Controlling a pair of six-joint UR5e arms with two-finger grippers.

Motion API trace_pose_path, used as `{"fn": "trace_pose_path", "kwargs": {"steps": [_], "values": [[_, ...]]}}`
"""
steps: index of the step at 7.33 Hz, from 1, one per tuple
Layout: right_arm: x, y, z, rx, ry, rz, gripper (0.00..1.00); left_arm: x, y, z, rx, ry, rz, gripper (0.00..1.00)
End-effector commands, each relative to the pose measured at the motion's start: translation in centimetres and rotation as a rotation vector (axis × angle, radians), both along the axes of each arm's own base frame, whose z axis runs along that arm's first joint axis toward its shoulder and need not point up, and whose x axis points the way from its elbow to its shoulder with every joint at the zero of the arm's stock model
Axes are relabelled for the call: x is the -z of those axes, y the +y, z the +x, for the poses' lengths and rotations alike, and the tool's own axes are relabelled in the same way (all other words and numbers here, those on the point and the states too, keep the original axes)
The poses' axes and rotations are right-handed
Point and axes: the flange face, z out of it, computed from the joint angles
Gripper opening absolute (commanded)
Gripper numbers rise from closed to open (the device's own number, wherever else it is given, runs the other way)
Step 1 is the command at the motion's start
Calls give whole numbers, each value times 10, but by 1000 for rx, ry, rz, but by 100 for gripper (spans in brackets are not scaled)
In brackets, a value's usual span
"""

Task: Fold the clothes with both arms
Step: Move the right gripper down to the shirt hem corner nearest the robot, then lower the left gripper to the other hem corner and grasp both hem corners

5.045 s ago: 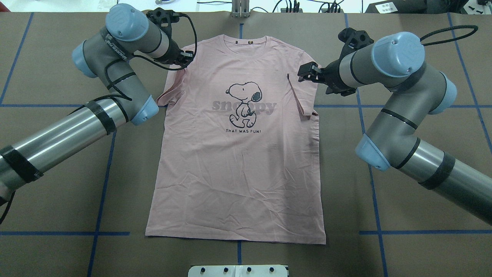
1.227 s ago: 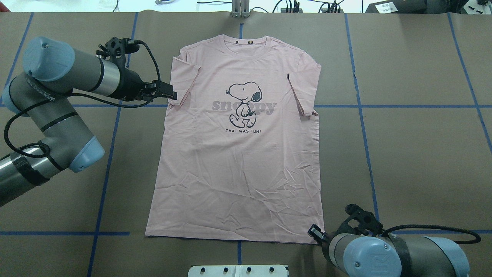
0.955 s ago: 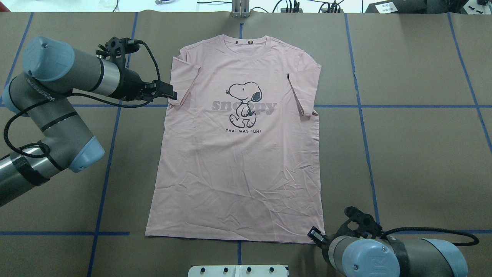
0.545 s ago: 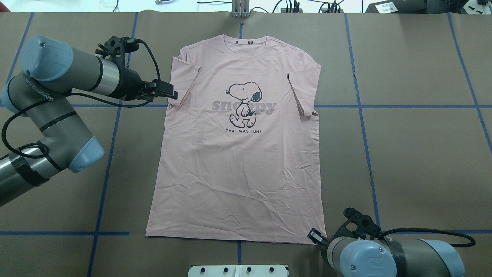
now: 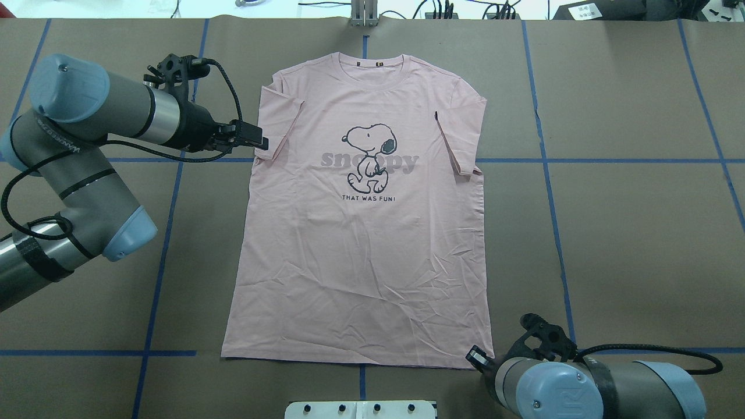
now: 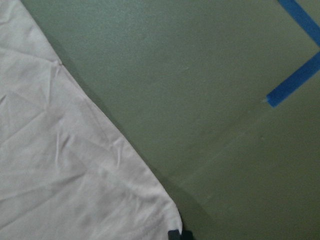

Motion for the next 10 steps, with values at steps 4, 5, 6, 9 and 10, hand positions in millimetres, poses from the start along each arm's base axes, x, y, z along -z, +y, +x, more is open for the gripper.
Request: {"fn": "trace_pose_path", "kwargs": {"steps": [4,5,6,9,10], "values": [[16,-4,15,-3,-36,6,0,-24,137,-19,36,30,-188,91],[18,-4,16,0,-39,9,0,-27,177,-8,46,-13,-243,91],[19,-4,17,1,-40,10,0,-23,205,12,64,-90,-308,91],[17,-3,16,5,-29,10,0,-46,296,79,86,-201,-434,89],[17,-3,16,5,-28,10,0,-50,310,86,71,-218,-444,86]]}}
